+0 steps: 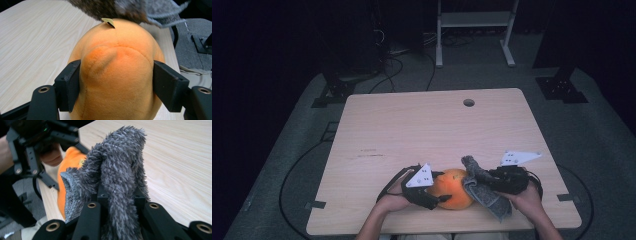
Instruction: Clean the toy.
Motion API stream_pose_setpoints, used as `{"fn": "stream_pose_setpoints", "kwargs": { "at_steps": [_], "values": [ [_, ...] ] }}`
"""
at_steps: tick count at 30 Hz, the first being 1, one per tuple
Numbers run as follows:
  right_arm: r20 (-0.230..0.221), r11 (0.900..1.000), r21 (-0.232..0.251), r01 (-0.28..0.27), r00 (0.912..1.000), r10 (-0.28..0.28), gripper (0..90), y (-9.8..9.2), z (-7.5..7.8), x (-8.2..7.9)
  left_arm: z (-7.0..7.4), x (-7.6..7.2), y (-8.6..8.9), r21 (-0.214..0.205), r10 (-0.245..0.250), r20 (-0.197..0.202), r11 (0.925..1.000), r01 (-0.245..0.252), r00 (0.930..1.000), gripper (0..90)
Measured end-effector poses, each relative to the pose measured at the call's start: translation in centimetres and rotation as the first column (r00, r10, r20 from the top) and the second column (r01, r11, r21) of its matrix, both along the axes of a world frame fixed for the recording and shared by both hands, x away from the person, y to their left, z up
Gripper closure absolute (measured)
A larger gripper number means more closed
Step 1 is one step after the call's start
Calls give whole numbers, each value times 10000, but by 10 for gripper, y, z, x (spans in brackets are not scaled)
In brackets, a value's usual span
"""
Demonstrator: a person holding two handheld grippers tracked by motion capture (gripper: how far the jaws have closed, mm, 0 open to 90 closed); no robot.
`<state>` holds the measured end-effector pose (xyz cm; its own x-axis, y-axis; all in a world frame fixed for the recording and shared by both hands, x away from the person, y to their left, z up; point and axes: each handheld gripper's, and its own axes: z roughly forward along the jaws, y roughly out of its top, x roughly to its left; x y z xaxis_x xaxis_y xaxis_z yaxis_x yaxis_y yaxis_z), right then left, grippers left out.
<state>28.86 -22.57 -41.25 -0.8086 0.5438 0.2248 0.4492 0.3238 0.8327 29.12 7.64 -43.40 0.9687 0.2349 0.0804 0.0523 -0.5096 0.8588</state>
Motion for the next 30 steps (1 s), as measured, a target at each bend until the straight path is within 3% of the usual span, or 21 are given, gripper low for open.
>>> {"fn": "stream_pose_setpoints", "kwargs": {
  "at_steps": [1,3,4,6,8,10,12,15,17,19,21,23,26,30],
  "values": [
    [-51,9999,-137,-41,10000,41,749,2,-4,1,0,1,2,47,53,9,10000,-53,10000,276],
    [-359,9999,147,-19,9994,24,748,-1,-13,6,0,2,4,28,194,-55,9998,-194,9998,265],
    [-533,9999,-31,160,9984,-162,747,-3,-17,8,0,3,5,-55,291,-137,9996,-292,9995,257],
    [-548,9916,-1123,646,9960,-711,748,-7,-26,11,-1,5,6,-138,356,-246,9993,-359,9991,251],
    [-890,9855,-1449,878,9909,-1014,749,-13,-34,15,-1,5,6,-131,369,-245,9992,-372,9990,249],
    [-713,9891,-1148,923,9923,-1009,749,-14,-28,13,-1,4,5,-107,376,-219,9992,-378,9991,249],
    [-180,9951,-465,869,9960,-878,749,-10,-12,7,-2,4,3,-122,414,-179,9991,-416,9990,247],
    [500,9971,758,73,9987,-111,748,0,9,-5,-1,4,-1,-148,493,-144,9987,-496,9987,246],
    [905,9965,748,-374,9954,306,745,12,16,-12,0,1,-5,-145,512,-58,9986,-513,9987,245],
    [1133,9970,383,-680,9915,633,744,22,15,-16,1,-2,-7,-227,351,-7,9991,-351,9994,218],
    [1094,9972,-164,-735,9912,749,745,27,6,-15,2,-2,-6,-359,133,-151,9993,-138,9998,174],
    [791,9957,222,-900,9930,880,745,21,0,-12,4,-1,-3,-677,-44,-366,9977,19,9993,145],
    [766,9957,78,-919,9929,910,744,13,2,-13,6,3,3,-1121,-52,-719,9937,-29,9974,130],
    [684,9953,-3,-966,9930,964,742,4,1,-15,1,8,2,-644,156,-1146,9977,-231,9933,86]
  ]
}}
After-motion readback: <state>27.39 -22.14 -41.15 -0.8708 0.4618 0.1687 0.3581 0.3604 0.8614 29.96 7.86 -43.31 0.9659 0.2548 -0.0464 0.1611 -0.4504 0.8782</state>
